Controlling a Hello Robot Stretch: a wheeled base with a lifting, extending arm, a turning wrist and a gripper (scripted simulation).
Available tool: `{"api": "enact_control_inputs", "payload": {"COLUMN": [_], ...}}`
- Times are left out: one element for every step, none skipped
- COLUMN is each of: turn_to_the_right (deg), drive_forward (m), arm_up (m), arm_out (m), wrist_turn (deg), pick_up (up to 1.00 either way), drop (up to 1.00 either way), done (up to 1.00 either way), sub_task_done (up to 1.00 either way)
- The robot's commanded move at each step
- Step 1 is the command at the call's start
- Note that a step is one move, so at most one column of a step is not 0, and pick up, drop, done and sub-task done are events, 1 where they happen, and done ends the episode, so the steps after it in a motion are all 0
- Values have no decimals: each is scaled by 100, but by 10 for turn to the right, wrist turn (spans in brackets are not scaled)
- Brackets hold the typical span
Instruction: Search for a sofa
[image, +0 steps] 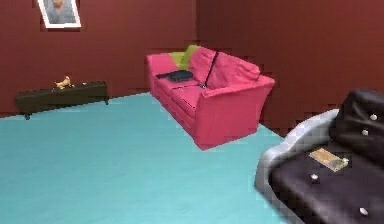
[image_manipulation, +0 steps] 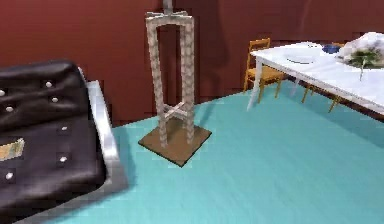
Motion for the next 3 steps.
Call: {"api": "enact_control_inputs", "payload": {"turn_to_the_right": [-60, 0, -240], "drive_forward": [0, 100, 0], "arm_up": [0, 0, 0], "arm_out": [0, 0, 0], "wrist_turn": [0, 0, 0], "pick_up": [0, 0, 0], "drop": [0, 0, 0], "done": [0, 0, 0], "sub_task_done": [0, 0, 0]}}
